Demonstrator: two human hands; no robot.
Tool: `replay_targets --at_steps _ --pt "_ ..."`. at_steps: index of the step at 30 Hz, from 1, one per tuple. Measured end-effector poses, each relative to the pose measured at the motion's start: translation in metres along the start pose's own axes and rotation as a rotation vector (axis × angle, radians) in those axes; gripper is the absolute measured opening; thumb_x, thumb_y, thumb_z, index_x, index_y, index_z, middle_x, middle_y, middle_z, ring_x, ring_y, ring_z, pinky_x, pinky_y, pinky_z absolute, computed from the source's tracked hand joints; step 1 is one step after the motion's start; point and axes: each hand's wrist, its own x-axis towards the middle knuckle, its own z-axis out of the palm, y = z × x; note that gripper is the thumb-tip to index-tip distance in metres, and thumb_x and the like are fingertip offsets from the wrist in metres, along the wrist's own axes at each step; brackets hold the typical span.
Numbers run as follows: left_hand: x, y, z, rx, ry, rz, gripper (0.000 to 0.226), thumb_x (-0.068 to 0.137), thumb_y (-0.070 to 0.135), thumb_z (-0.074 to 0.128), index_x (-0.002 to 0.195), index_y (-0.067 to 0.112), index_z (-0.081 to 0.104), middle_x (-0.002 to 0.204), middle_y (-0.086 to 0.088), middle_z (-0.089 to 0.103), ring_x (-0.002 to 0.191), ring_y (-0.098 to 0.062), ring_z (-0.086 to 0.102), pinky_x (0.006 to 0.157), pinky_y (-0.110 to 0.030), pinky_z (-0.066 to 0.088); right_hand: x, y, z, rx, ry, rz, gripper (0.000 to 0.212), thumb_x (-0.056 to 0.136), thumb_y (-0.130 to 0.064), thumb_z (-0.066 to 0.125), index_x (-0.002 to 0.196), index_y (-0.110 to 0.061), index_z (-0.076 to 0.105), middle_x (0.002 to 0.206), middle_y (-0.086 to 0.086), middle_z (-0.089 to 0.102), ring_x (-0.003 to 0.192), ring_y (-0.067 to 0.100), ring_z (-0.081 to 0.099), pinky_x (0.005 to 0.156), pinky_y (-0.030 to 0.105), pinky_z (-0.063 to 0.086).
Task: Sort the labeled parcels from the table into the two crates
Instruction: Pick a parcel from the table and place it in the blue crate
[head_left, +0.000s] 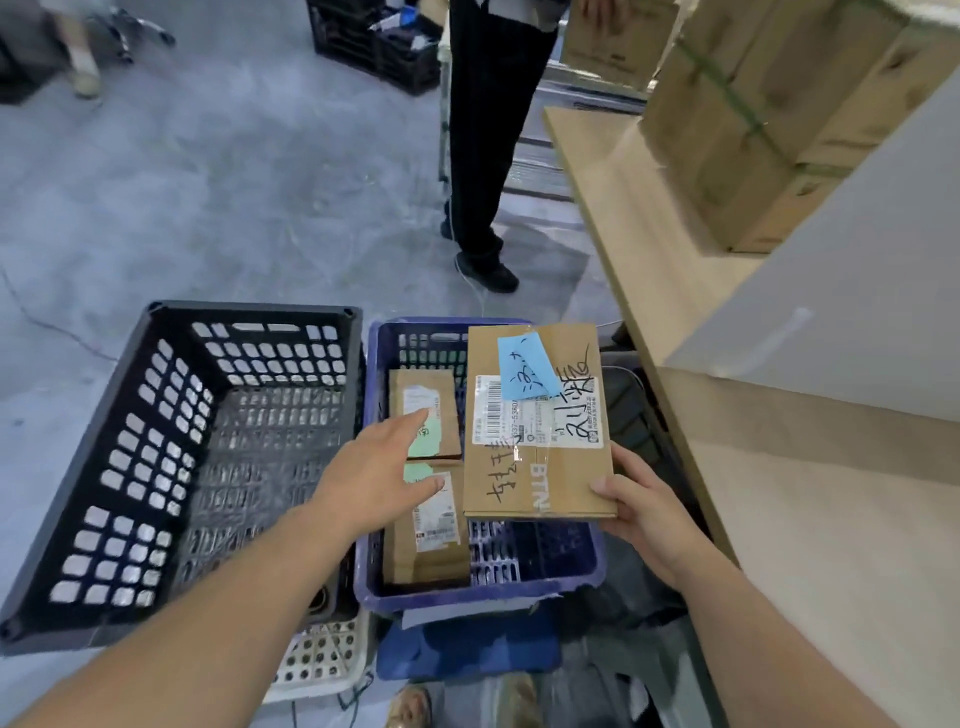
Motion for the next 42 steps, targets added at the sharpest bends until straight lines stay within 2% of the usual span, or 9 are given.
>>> replay_targets --at_steps 7,13,18,24,29,32,34,38,42 --pt "0.05 -0.033 0.033 0.046 -0.011 -0.079 0.08 0.091 0.054 0.051 0.153 0.029 0.007 0.158 0.006 0.02 0.142 -0.015 0.022 0.111 -0.03 0.028 0.097 0.026 0.005 -0.035 -0.008 0.067 0.051 0.09 -0.01 0.06 0.135 -0.032 0.051 0.12 -0.001 0.068 0.104 0.021 0.068 0.074 0.031 0.055" --pt "0.112 -0.052 0.085 -0.02 -0.078 -0.128 0.078 0.092 0.056 0.047 0.154 0.027 0.008 0.158 0.005 0.02 0.144 -0.015 0.019 0.112 -0.029 0.025 0.171 0.056 0.009 -0.085 0.001 0.106 0.06 0.087 -0.011 0.065 0.14 -0.033 0.048 0.121 0.0 0.067 0.107 0.021 0.065 0.083 0.034 0.053" --pt "0.158 -0.06 0.137 -0.428 -0.214 -0.243 0.078 0.09 0.048 0.058 0.152 0.028 0.015 0.149 0.013 0.033 0.139 -0.012 0.03 0.108 -0.023 0.025 0.209 0.069 0.016 -0.153 0.075 0.055 0.066 0.085 -0.01 0.068 0.143 -0.032 0.044 0.108 -0.004 0.067 0.101 0.016 0.064 0.096 0.039 0.05" --pt "0.188 -0.061 0.183 -0.717 -0.163 -0.322 0.081 0.085 0.025 0.07 0.149 0.035 0.023 0.141 0.011 0.045 0.124 -0.008 0.046 0.109 -0.028 0.036 0.241 0.081 0.026 -0.327 0.096 -0.004 0.057 0.098 -0.014 0.052 0.147 -0.038 0.036 0.123 -0.011 0.06 0.107 0.01 0.055 0.089 0.023 0.038" --pt "0.208 -0.055 0.2 -0.606 -0.129 -0.253 0.076 0.088 0.022 0.068 0.15 0.023 0.025 0.133 0.016 0.04 0.118 0.0 0.038 0.099 -0.012 0.028 0.276 0.101 0.036 -0.629 0.136 -0.046 0.048 0.101 -0.008 0.039 0.143 -0.031 0.042 0.132 -0.003 0.054 0.101 0.016 0.052 0.084 0.024 0.04" --pt "0.217 -0.061 0.214 -0.465 -0.134 -0.208 0.073 0.088 0.026 0.067 0.148 0.025 0.027 0.14 0.009 0.043 0.116 -0.004 0.042 0.097 -0.014 0.031 0.295 0.12 0.038 -0.692 0.192 -0.066 0.053 0.1 -0.007 0.042 0.148 -0.029 0.039 0.151 -0.002 0.04 0.131 0.02 0.044 0.11 0.031 0.035" --pt "0.22 -0.066 0.223 -0.368 -0.124 -0.18 0.073 0.087 0.031 0.067 0.148 0.026 0.026 0.142 0.004 0.044 0.116 -0.008 0.046 0.097 -0.017 0.035 0.298 0.133 0.039 -0.679 0.23 -0.109 0.05 0.1 -0.005 0.044 0.147 -0.022 0.041 0.156 -0.003 0.033 0.14 0.016 0.034 0.114 0.02 0.021" --pt "0.219 -0.071 0.234 -0.071 -0.119 -0.115 0.08 0.091 0.043 0.056 0.153 0.027 0.009 0.16 0.005 0.008 0.141 -0.016 0.024 0.114 -0.028 0.02 0.303 0.155 0.043 -0.688 0.26 -0.16 0.047 0.101 -0.006 0.043 0.146 -0.018 0.042 0.159 -0.003 0.026 0.144 0.012 0.026 0.111 0.016 0.014" --pt "0.226 -0.075 0.243 0.121 -0.141 -0.062 0.072 0.095 0.042 0.049 0.153 0.026 0.009 0.161 0.007 -0.008 0.139 -0.018 0.023 0.112 -0.035 0.025 0.317 0.167 0.044 -0.8 0.121 -0.014 0.055 0.102 -0.004 0.033 0.153 -0.026 0.026 0.162 -0.009 0.005 0.147 0.012 0.014 0.116 0.023 0.012"
